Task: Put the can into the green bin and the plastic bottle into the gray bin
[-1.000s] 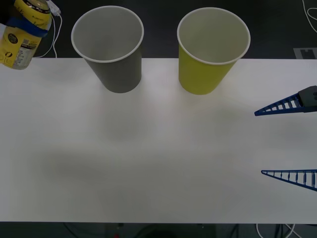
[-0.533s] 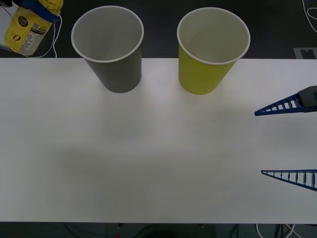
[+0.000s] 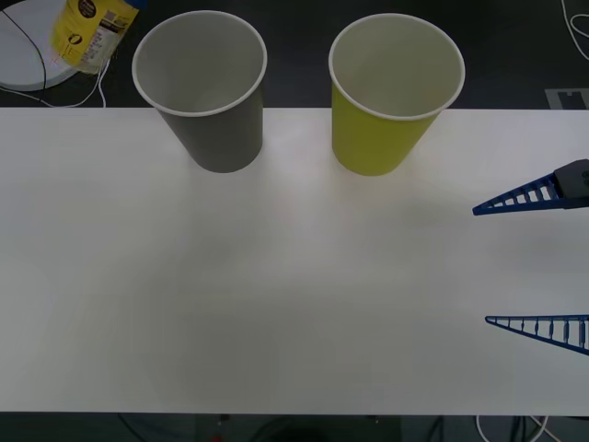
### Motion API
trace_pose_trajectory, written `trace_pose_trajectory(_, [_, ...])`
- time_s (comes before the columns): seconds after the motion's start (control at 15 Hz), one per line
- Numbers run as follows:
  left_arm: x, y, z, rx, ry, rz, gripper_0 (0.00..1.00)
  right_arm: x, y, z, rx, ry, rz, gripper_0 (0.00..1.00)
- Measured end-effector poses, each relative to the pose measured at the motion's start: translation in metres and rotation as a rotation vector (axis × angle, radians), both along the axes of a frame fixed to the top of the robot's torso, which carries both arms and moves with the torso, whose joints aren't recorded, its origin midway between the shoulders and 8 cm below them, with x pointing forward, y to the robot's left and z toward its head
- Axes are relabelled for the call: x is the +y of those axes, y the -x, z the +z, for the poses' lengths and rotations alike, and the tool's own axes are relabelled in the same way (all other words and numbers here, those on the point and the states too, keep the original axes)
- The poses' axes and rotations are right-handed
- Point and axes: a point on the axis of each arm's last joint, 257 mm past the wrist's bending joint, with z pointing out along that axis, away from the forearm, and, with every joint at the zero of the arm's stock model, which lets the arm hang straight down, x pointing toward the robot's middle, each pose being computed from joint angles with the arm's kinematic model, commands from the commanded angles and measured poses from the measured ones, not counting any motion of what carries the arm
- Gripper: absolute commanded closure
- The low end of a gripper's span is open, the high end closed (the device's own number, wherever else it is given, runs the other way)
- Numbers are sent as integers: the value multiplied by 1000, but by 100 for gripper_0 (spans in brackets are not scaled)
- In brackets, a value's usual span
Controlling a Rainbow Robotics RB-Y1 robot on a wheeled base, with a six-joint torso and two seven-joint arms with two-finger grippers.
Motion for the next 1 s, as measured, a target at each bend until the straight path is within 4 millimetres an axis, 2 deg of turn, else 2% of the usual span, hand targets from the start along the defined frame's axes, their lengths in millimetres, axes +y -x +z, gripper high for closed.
trace_pose_trajectory(0.33, [-32,-10,9,-3,21,-11,100,0,0,0,0,0,0,0])
trace_pose_trajectory(0.73, [-66,-17,5,-12,38,-30,100,0,0,0,0,0,0,0])
trace_pose_trajectory(1.0, [-77,-18,4,-13,52,-35,100,0,0,0,0,0,0,0])
